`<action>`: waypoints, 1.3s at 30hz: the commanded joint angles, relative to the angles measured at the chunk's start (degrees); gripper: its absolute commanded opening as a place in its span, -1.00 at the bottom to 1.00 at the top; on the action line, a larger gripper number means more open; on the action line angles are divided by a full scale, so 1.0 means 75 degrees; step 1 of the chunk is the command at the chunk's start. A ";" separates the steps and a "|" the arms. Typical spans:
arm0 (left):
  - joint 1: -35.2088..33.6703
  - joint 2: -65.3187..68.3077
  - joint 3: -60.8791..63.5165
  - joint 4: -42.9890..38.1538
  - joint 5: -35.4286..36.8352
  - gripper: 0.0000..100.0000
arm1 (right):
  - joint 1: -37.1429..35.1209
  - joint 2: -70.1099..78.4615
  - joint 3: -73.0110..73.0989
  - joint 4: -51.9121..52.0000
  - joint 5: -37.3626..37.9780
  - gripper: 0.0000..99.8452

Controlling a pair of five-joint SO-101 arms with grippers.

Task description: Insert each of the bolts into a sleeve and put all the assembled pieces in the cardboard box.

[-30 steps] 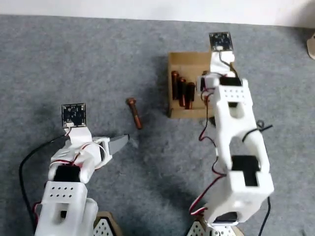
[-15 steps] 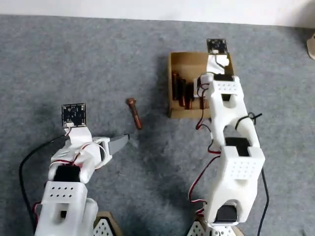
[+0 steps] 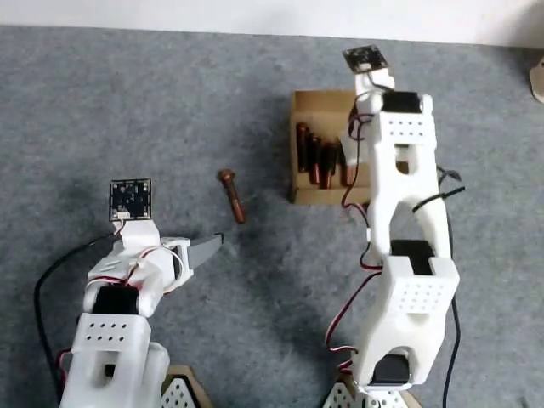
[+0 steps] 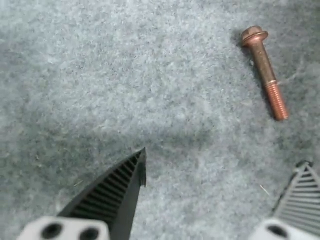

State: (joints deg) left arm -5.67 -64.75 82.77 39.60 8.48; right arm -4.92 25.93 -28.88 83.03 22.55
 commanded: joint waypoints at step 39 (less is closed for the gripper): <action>0.0088 -0.0100 -0.0018 -0.0152 -0.0094 -0.18 | 0.0791 -0.0510 0.3112 -0.0662 0.3423 -0.62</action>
State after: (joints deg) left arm -5.67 -64.75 82.77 39.60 8.04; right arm 0.62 25.23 -6.64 80.40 44.62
